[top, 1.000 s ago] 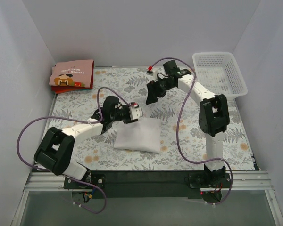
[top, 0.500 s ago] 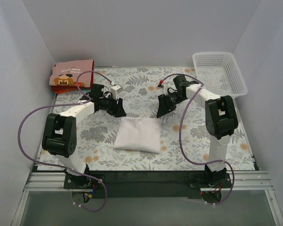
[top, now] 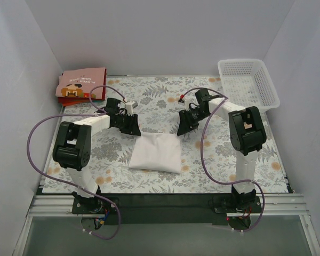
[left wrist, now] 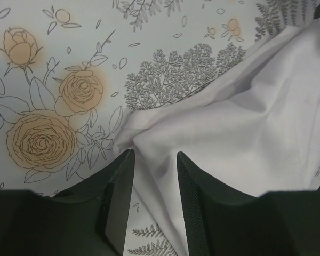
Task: Fold and stack the t-shirts
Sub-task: Fold the tshirt
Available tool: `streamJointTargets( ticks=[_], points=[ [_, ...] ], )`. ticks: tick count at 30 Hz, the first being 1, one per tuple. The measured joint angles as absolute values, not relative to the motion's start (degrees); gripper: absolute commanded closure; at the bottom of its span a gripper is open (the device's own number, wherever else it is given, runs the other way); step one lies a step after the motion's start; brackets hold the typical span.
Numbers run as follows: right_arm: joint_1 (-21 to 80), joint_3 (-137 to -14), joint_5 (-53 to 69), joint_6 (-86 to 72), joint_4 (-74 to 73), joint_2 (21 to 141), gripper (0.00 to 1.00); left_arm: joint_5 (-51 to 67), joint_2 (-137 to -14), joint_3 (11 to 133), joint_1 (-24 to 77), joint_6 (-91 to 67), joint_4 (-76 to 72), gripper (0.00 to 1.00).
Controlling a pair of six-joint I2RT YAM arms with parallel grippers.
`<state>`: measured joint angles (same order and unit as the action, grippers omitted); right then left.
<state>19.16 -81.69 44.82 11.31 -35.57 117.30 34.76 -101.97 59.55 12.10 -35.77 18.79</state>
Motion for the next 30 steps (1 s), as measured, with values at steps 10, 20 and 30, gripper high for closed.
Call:
streamJointTargets(
  ticks=[10, 20, 30],
  points=[
    [20.29, -79.94, 45.43, 10.72, -35.05, 117.62, 0.55, 32.97, -104.51, 60.10, 12.10, -37.32, 18.81, 0.67],
    [20.38, -79.79, 45.91, 10.68, -34.94, 117.62, 0.72, 32.99, -104.51, 60.10, 12.10, -38.11, 17.56, 0.79],
    [20.38, -79.79, 45.30, 10.46, -34.96, 117.58, 0.99, 31.77, -102.76, 59.53, 12.05, -38.44, 16.16, 1.00]
  ],
)
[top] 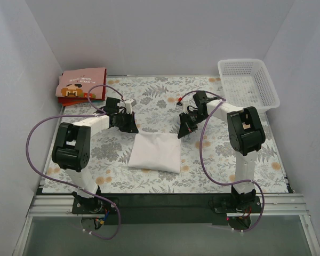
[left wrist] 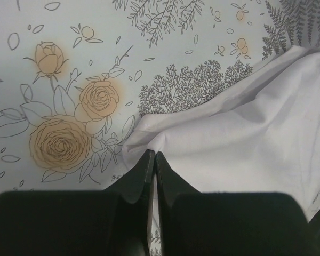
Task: Fold and stack the t-shirts
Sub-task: Fold the tshirt
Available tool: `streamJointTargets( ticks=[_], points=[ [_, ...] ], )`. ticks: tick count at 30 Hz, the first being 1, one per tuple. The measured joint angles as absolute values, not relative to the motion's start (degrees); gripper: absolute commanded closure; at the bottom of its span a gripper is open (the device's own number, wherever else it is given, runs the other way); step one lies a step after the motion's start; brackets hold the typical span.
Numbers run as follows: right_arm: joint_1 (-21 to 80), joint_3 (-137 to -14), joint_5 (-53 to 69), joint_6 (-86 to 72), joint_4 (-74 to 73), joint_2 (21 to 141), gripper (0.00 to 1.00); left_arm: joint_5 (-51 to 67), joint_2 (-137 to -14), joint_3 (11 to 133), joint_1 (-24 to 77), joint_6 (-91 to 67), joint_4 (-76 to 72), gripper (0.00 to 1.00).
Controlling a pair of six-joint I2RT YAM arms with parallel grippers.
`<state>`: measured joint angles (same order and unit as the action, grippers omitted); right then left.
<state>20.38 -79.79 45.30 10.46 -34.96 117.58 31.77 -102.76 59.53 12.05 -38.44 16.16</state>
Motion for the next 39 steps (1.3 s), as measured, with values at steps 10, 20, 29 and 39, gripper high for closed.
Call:
streamJointTargets(
  ticks=[10, 20, 29, 39],
  points=[
    [19.16, -79.83, 41.54, 10.50, -34.76, 114.76, 0.99, 26.06, -95.55, 56.29, 9.96, -36.60, 13.93, 1.00],
    [19.05, -88.79, 36.93, 10.74, -34.20, 119.57, 0.99, 24.45, -103.37, 59.55, 9.93, -36.14, 9.06, 1.00],
    [17.67, -93.80, 32.01, 10.63, -34.72, 123.55, 0.33, 26.26, -105.32, 62.65, 7.03, -36.93, 8.56, 0.42],
    [18.68, -90.45, 48.45, 0.64, -26.98, 111.72, 0.80, 47.16, -94.48, 59.51, 7.60, -51.42, 0.49, 0.67]
  ],
)
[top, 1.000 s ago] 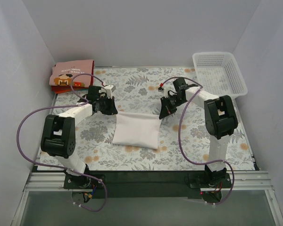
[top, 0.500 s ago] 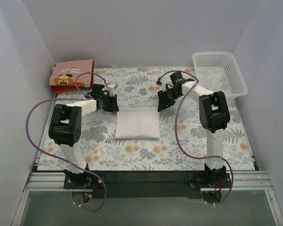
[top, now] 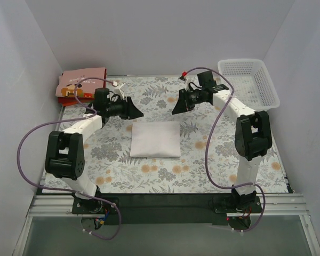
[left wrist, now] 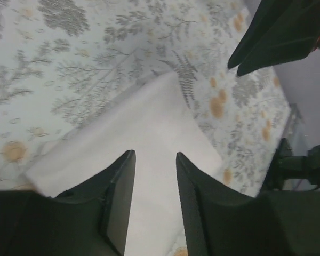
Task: Fold and stack the t-shirts
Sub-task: Fold the tshirt
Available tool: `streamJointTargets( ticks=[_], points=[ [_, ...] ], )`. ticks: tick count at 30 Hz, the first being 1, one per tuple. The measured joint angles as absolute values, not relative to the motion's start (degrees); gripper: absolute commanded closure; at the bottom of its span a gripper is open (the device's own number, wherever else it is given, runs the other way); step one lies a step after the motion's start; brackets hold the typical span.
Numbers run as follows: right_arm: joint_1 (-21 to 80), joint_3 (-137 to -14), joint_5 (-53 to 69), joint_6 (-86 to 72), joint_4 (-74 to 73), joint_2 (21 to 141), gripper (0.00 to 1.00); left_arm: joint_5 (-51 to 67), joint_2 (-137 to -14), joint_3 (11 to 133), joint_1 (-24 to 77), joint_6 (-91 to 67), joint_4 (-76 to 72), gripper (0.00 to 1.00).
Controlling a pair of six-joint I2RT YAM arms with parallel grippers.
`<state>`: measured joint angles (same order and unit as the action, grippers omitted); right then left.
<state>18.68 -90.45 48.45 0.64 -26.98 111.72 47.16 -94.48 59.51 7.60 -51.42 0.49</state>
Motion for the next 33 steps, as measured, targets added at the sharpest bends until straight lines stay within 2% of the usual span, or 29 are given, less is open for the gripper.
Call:
streamJointTargets(
  ticks=[3, 7, 12, 17, 21, 27, 31, 33],
  points=[
    [22.20, -89.03, 53.12, -3.22, -23.59, 113.69, 0.87, 50.06, -97.67, 57.65, 10.09, -56.01, -2.70, 0.70],
    [25.36, -89.12, 56.03, -5.91, -20.88, 122.21, 0.91, 50.72, -105.95, 57.49, 10.76, -61.12, -5.74, 0.71],
    [23.27, -90.21, 58.76, -8.51, -20.32, 133.69, 0.93, 50.19, -115.77, 60.05, 9.91, -63.53, -7.86, 0.72],
    [20.45, -91.48, 59.77, -8.82, -19.49, 134.69, 0.93, 54.02, -120.64, 64.53, 8.16, -63.86, -7.14, 0.72],
    [19.46, -88.49, 58.50, -8.56, -19.38, 131.26, 0.89, 53.78, -117.99, 64.14, 7.29, -61.21, -4.54, 0.70],
    [20.69, -79.35, 58.87, -9.78, -17.76, 114.45, 0.89, 56.40, -101.34, 55.75, 6.61, -61.80, -2.68, 0.76],
    [26.33, -73.06, 60.88, -12.19, -11.99, 107.31, 0.99, 58.39, -93.80, 49.41, 10.79, -63.44, -4.62, 0.84],
    [29.63, -71.13, 61.76, -13.52, -10.09, 108.55, 0.99, 58.83, -94.39, 46.76, 13.58, -64.62, -5.32, 0.85]
  ],
)
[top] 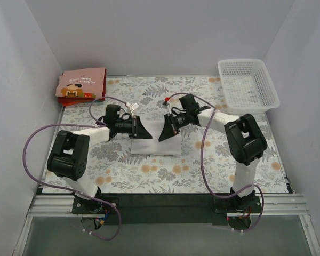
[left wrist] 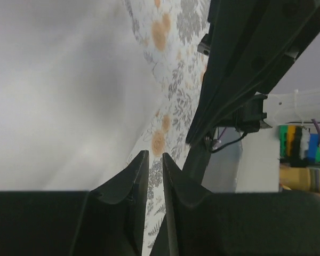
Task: Fold and stack the t-shirts
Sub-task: Fold the tshirt
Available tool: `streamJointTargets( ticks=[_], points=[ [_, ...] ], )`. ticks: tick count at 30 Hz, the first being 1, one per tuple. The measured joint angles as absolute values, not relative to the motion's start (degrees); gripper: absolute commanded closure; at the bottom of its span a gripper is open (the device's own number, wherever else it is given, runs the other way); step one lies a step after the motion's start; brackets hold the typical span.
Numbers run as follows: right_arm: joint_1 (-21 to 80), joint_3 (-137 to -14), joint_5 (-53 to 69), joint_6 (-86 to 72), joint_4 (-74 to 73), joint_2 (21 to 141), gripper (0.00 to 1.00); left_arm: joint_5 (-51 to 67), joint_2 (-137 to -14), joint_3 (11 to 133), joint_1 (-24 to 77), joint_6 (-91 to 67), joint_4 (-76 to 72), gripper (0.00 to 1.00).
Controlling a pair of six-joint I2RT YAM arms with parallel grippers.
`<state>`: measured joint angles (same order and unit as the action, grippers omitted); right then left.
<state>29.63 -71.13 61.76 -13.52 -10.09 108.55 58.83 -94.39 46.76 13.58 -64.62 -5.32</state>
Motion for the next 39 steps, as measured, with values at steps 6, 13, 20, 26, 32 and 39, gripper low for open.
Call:
streamJointTargets(
  ticks=[6, 13, 20, 26, 32, 39],
  points=[
    [33.23, -70.81, 62.46, -15.31, -8.43, 121.80, 0.99, 58.26, -106.89, 44.36, 16.10, -66.72, -5.34, 0.93],
    [29.74, -66.63, 65.76, -14.92, -6.57, 124.01, 0.99, 63.77, -113.45, 47.03, 11.53, -63.35, -0.89, 0.93],
    [28.12, -63.55, 63.53, -11.16, -10.48, 118.21, 0.99, 63.55, -105.25, 45.01, 9.19, -55.29, 6.13, 0.92],
    [30.37, -63.44, 63.20, -9.96, -11.97, 106.56, 0.99, 63.88, -92.88, 44.29, 11.55, -54.92, 7.35, 0.92],
    [36.82, -64.42, 62.98, -7.73, -11.86, 110.26, 0.99, 62.33, -98.94, 41.74, 15.94, -59.57, 3.38, 0.92],
    [33.36, -62.89, 60.51, -2.55, -14.70, 119.28, 0.99, 64.05, -111.31, 42.68, 12.43, -61.28, 2.00, 0.93]
  ],
)
